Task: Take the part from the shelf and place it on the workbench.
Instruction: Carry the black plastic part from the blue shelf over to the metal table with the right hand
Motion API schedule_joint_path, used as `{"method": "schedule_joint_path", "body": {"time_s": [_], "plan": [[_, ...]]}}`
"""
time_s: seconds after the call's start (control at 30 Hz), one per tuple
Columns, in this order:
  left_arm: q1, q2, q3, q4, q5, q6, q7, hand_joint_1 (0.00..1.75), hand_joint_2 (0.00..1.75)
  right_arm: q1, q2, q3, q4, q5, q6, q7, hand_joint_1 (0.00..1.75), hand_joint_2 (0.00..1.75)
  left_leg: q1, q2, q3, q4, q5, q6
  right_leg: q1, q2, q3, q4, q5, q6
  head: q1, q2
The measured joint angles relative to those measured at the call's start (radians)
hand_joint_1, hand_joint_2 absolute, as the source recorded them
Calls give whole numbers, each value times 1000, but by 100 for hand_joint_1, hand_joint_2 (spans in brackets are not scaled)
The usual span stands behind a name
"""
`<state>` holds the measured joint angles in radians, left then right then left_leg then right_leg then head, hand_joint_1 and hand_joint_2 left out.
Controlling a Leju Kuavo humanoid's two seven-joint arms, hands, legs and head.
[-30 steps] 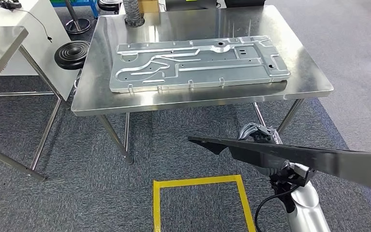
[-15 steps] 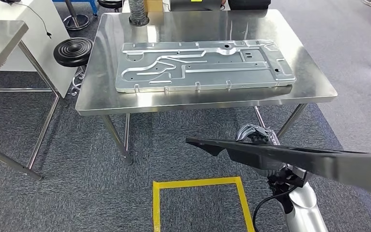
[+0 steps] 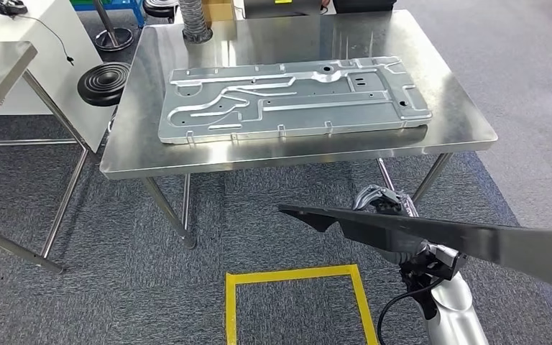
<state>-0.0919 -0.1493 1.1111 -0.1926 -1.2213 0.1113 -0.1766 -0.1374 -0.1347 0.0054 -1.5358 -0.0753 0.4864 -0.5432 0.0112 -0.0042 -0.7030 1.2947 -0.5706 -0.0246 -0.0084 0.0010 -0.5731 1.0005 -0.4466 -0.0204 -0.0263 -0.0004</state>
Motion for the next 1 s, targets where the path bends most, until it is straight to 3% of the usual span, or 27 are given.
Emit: {"method": "schedule_joint_path", "body": {"time_s": [0.07, 0.13, 0.17, 0.3, 0.37, 0.43, 0.47, 0.5, 0.53, 0.6, 0.67, 0.73, 0.83, 0.93, 0.97, 1.0], "plan": [[0, 1, 0, 0, -3, 0, 0, 0, 175, 4, 0, -1, 0, 0, 0, -3, 124, 175, 0, 0, 46, -112, 76, 6, 1, 2, 8, 1, -6, 2, 0, 0], [-3, 3, 0, 0, -6, -1, 1, 0, 175, 5, 0, -1, 0, 0, 0, -5, 124, 175, -4, 0, 105, -240, 127, 16, 5, 4, 13, 5, -12, 10, 0, 0], [-4, 3, -1, 0, -7, -1, 3, 0, 175, 5, 0, -2, 0, 0, 0, -5, 124, 175, -6, -1, 119, -272, 133, 20, 6, 5, 12, 6, -14, 14, 0, 0], [-7, 3, -1, 0, -8, -2, 6, 0, 175, 6, 0, -6, -2, 0, 0, -6, 124, 175, -4, -1, 127, -291, 133, 41, 4, 5, 8, 18, -25, 36, 0, 0], [-9, 4, -1, 0, -8, -2, 6, 0, 175, 6, 0, -7, -3, 0, 0, -7, 124, 175, -1, 0, 132, -298, 135, 50, 0, 4, -29, 97, -69, 46, 0, 0], [-10, 5, -1, 0, -8, -2, 6, 0, 175, 8, 0, -8, -2, 0, 0, -7, 124, 175, -2, 0, 132, -298, 133, 54, -3, 3, -100, 232, -126, 55, 0, 0], [-10, 5, -1, 0, -8, -2, 6, 0, 175, 9, 0, -8, -1, 0, 1, -7, 124, 175, -2, 0, 133, -298, 131, 54, -5, 3, -128, 279, -136, 58, 0, 0], [-10, 4, -1, 0, -8, -2, 6, 0, 175, 10, 0, -8, 0, 0, 1, -7, 124, 175, -3, 0, 135, -297, 130, 54, -6, 3, -139, 291, -125, 59, 0, 0], [-10, 4, -1, 0, -8, -2, 6, 0, 175, 10, 0, -8, 0, 0, 1, -7, 124, 175, -3, -1, 137, -297, 127, 53, -7, 3, -130, 260, -95, 59, 0, 0], [-10, 4, -1, 0, -7, -2, 6, 0, 175, 6, 0, -8, 1, 0, 1, -7, 124, 175, -3, -2, 145, -296, 121, 48, -7, 1, -70, 125, -19, 53, 0, 0], [-11, 4, -1, 0, -5, -1, 6, 0, 175, 2, 0, -8, 2, 1, 1, -7, 124, 175, -7, -2, 147, -294, 116, 40, -2, 0, -28, 27, 13, 42, 0, 0], [-11, 4, -1, 0, -5, -1, 6, 0, 175, -1, 0, -8, 3, 1, 1, -7, 124, 175, -8, -2, 146, -293, 113, 30, 3, 1, -23, 11, 9, 31, 0, 0], [-11, 4, -1, 0, -3, 0, 6, 0, 175, -2, 1, -8, 5, 1, 5, -9, 124, 175, -6, -1, 137, -262, 87, 15, -3, 0, -13, 1, 10, 13, 0, 0], [-10, 4, -1, 0, 0, 0, 5, 0, 175, -3, 1, -8, 8, 1, 11, -13, 124, 175, -3, -1, 53, -85, 6, 6, -4, -2, -3, -3, 5, 1, 0, 0], [-9, 4, 0, 0, 1, 0, 5, 0, 175, -3, 2, -8, 11, 1, 12, -14, 124, 175, -1, 0, 22, -29, -8, 4, -3, -2, -1, -3, 4, 0, 0, 0], [-7, 4, 0, 0, 2, 0, 5, 0, 175, -2, 2, -8, 13, 1, 13, -15, 124, 175, -1, 0, 4, -4, -4, 2, -2, -1, 1, -2, 2, 0, 0, 0]]}}
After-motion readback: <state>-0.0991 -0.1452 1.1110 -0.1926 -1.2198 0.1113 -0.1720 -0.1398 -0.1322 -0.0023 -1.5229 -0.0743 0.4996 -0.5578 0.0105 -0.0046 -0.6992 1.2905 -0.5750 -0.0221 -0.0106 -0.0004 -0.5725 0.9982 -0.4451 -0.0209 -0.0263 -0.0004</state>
